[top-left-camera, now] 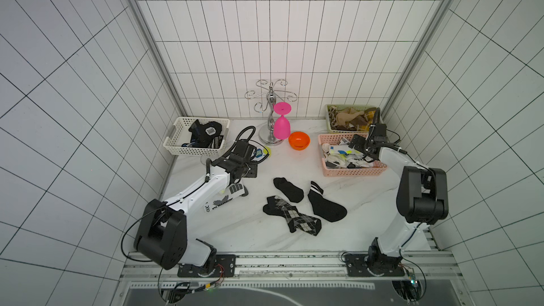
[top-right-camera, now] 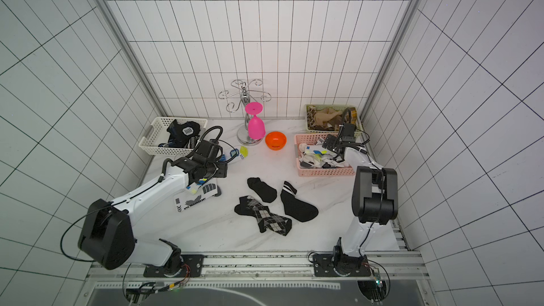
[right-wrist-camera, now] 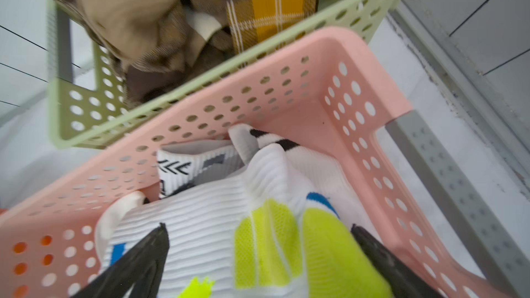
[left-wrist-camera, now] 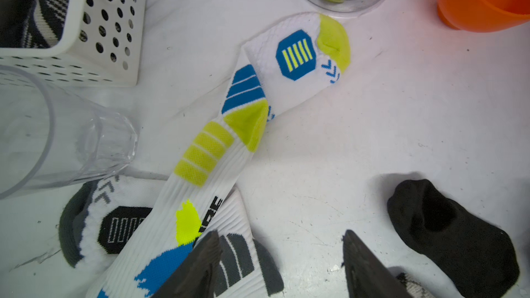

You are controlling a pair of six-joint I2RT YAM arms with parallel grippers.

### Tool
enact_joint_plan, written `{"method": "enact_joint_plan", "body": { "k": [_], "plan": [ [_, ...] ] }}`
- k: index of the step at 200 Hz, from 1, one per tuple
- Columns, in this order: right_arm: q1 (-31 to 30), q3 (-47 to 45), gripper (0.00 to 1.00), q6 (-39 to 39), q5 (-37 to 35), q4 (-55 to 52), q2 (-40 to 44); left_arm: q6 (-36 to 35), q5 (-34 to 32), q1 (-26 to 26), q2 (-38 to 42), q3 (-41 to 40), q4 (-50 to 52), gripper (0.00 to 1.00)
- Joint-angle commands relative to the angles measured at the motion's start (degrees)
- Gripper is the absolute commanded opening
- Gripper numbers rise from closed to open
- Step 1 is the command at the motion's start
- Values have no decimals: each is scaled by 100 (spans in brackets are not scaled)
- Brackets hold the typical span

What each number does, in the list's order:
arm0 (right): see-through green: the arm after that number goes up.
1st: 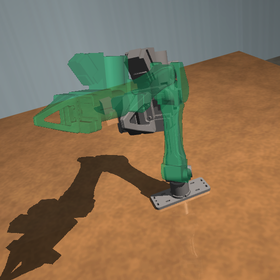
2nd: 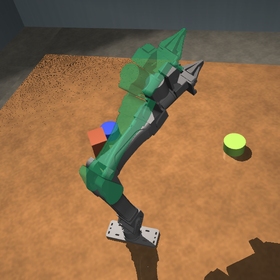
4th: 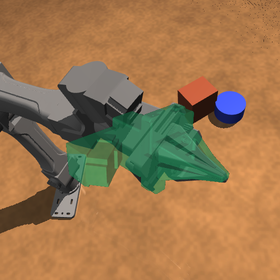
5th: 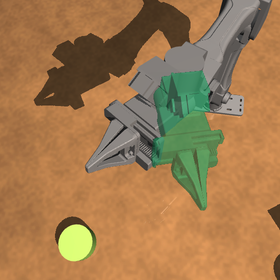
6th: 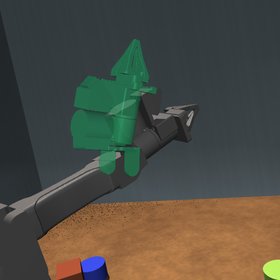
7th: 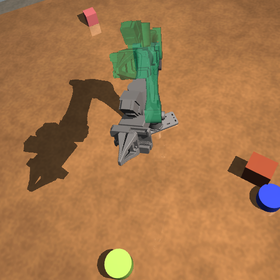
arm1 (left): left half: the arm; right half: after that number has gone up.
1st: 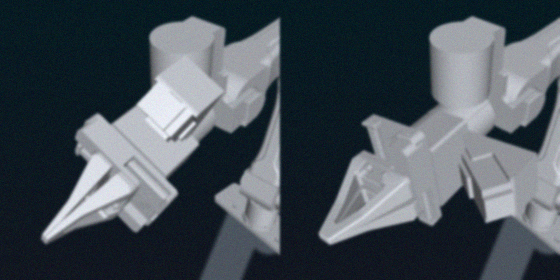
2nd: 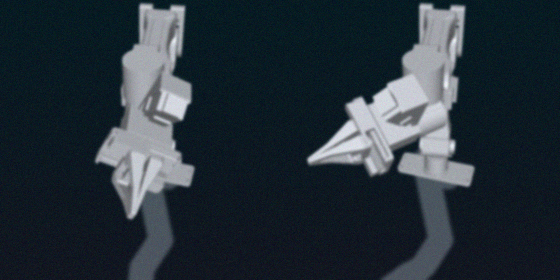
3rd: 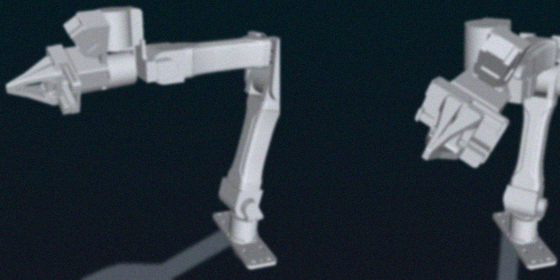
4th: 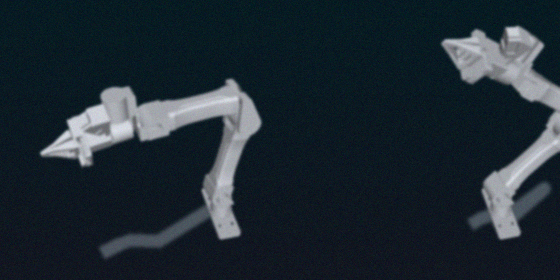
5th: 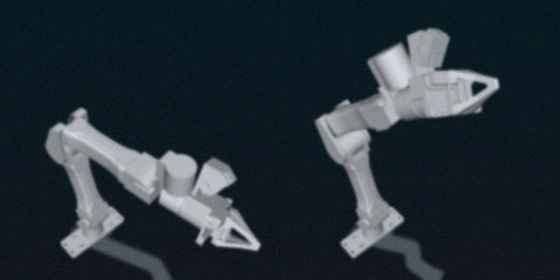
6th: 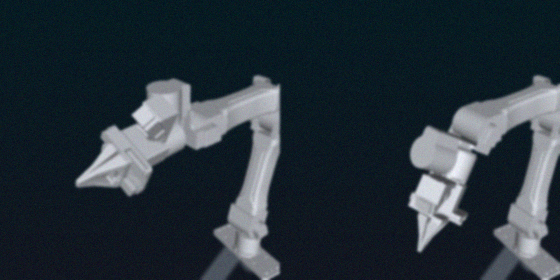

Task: Sort the socks into the basket by color
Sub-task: Place the sock in the bin, then pick up the sock at the center of the board.

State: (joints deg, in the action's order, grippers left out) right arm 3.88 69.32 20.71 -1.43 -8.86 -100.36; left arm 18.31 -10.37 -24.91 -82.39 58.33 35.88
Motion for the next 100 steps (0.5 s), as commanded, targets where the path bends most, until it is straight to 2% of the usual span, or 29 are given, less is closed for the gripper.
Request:
{"method": "enact_joint_plan", "body": {
  "k": [1,62,100],
  "plan": [
    [-240,648,99,18,-164,-205,402,98,-467,54,-167,202,-61,71],
    [-669,491,99,-41,-139,-238,1062,68,-778,109,-1103,419,-470,72],
    [-689,399,99,-58,-317,-317,1368,5,-937,126,-1719,548,-761,72]
  ]
}}
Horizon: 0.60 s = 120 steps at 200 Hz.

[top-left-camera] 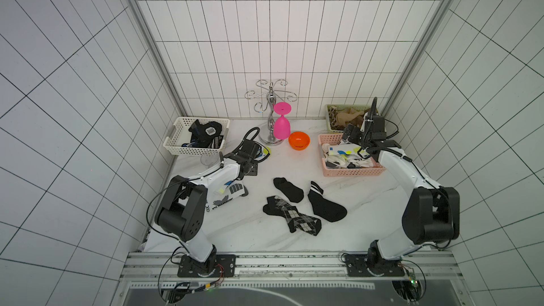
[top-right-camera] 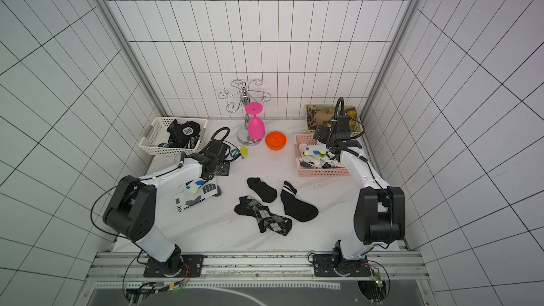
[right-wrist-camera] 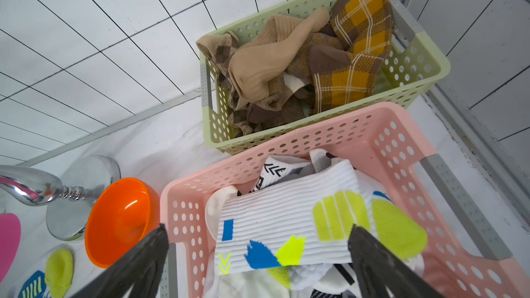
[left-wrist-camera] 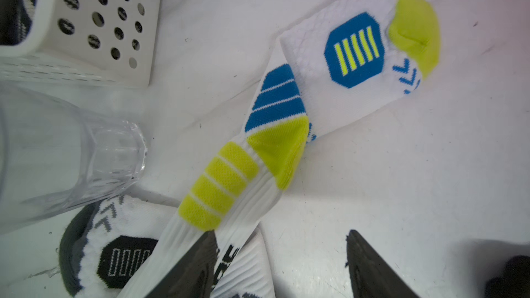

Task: Sort the socks into the basket by color
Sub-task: Pick up the sock at the center of the board.

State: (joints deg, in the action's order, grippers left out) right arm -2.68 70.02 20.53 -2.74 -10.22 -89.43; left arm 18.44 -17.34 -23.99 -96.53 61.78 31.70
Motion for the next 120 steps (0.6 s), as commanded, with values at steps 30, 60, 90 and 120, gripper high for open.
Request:
{"method": "enact_joint_plan", "body": {
  "k": [30,60,90,120],
  "plan": [
    [-114,258,99,-53,75,-120,491,-107,-369,43,-614,237,-677,68],
    [-221,267,99,-72,314,-121,566,-191,-536,43,-844,326,-860,60],
    [-350,275,99,-84,453,-94,615,-255,-663,65,-1006,373,-1005,36],
    [-400,319,99,-94,520,-97,663,-253,-542,87,-1172,491,-976,36]
  ]
}}
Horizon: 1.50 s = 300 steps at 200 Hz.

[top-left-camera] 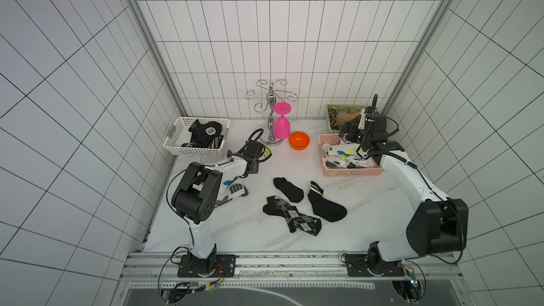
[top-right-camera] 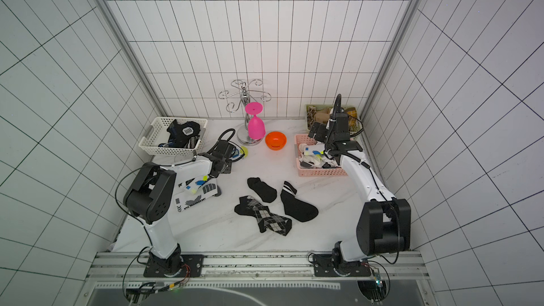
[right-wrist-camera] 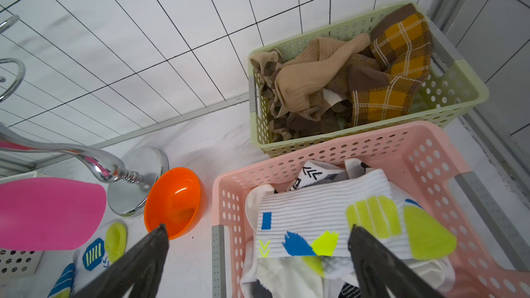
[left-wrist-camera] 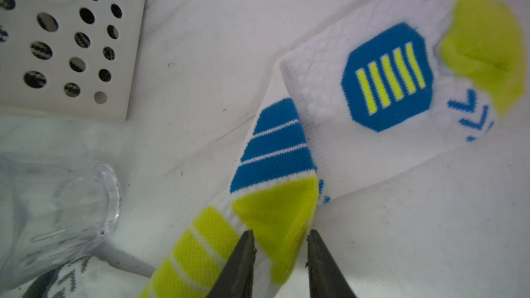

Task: Sort the socks into the basket by color
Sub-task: Pick up the sock at the center of the board.

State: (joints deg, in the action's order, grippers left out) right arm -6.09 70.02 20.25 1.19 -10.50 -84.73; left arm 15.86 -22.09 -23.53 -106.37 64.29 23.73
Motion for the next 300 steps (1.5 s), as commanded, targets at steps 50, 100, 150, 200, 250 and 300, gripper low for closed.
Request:
{"method": "enact_joint_plan", "body": {
  "k": [50,100,150,200,250,300],
  "plan": [
    [-117,311,99,-48,287,-13,239,108,62,50,-444,345,-82,42],
    [-201,311,99,-83,493,13,349,146,-34,50,-93,165,-135,0],
    [-421,304,99,-196,1127,21,509,-111,176,-16,1469,-338,-242,0],
    [-703,240,99,-300,2429,310,648,-394,1196,-47,3155,-651,-260,0],
    [-1146,180,99,-273,4189,1025,473,-506,2725,-70,4568,-1107,-1091,0],
    [-1606,68,99,38,5017,1882,374,-456,3934,-187,5176,-1050,-1605,0]
  ]
}}
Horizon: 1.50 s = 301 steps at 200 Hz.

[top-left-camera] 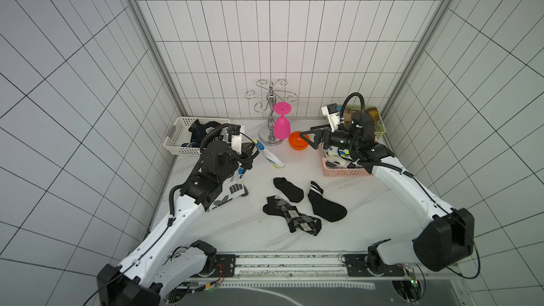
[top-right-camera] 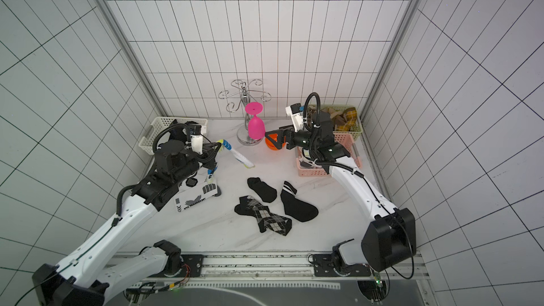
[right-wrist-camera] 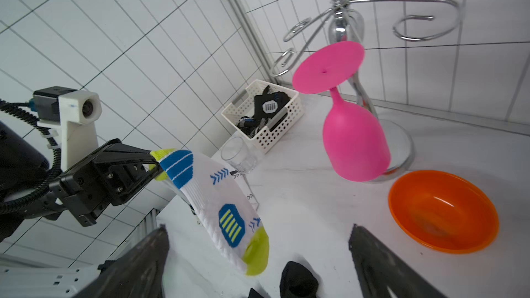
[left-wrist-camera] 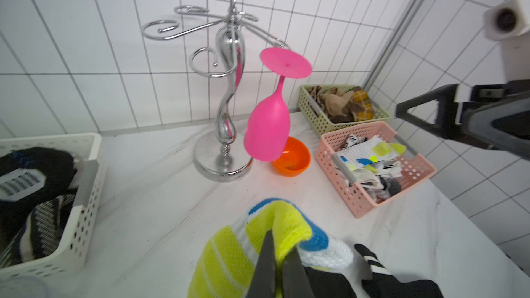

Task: Sort the socks into the basket by color
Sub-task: Pick up the sock at the center of the board.

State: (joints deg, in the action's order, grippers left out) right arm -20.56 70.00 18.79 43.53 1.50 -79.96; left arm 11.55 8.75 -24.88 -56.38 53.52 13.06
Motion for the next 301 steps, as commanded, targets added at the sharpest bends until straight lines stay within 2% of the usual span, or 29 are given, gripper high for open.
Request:
{"method": "enact_joint_plan", "body": {
  "k": [1,30,89,142,168,191,198,206,228,241,248,278,290,301],
  "plan": [
    [-168,77,99,190,813,692,-109,-24,875,-52,187,27,-549,0],
    [-464,225,99,233,1291,785,-254,224,1521,-60,268,1,-1055,0],
    [-940,298,99,219,1300,1148,-307,1174,2626,-108,73,89,-2244,0],
    [-1190,284,99,780,1469,2097,-397,2153,3217,-284,-247,10,-3485,0],
    [-1266,357,99,850,1526,2300,-436,2455,3315,-403,-369,-5,-3813,0],
    [-1286,264,99,1221,1643,2818,-467,2569,3342,-476,-452,-7,-3954,0],
    [-1284,215,94,1338,1695,2983,-467,2577,3343,-495,-468,-8,-3977,0],
    [-1284,161,83,1456,1747,3177,-469,2588,3326,-508,-478,-1,-4007,0],
    [-1289,59,30,1674,1763,3436,-469,2611,3299,-518,-505,0,-4016,0],
    [-1277,50,7,1678,1754,3423,-461,2614,3282,-524,-522,-15,-4015,0],
    [-1276,58,0,1668,1757,3407,-446,2625,3265,-526,-521,-29,-4016,0],
    [-1233,75,0,1645,1796,3265,-410,2583,3160,-525,-506,-78,-3881,0],
    [-1182,69,0,1613,1763,3154,-399,2520,3074,-526,-475,-82,-3767,17],
    [-1102,17,0,1612,1701,3089,-365,2438,2967,-518,-422,-86,-3645,41]
  ]
}}
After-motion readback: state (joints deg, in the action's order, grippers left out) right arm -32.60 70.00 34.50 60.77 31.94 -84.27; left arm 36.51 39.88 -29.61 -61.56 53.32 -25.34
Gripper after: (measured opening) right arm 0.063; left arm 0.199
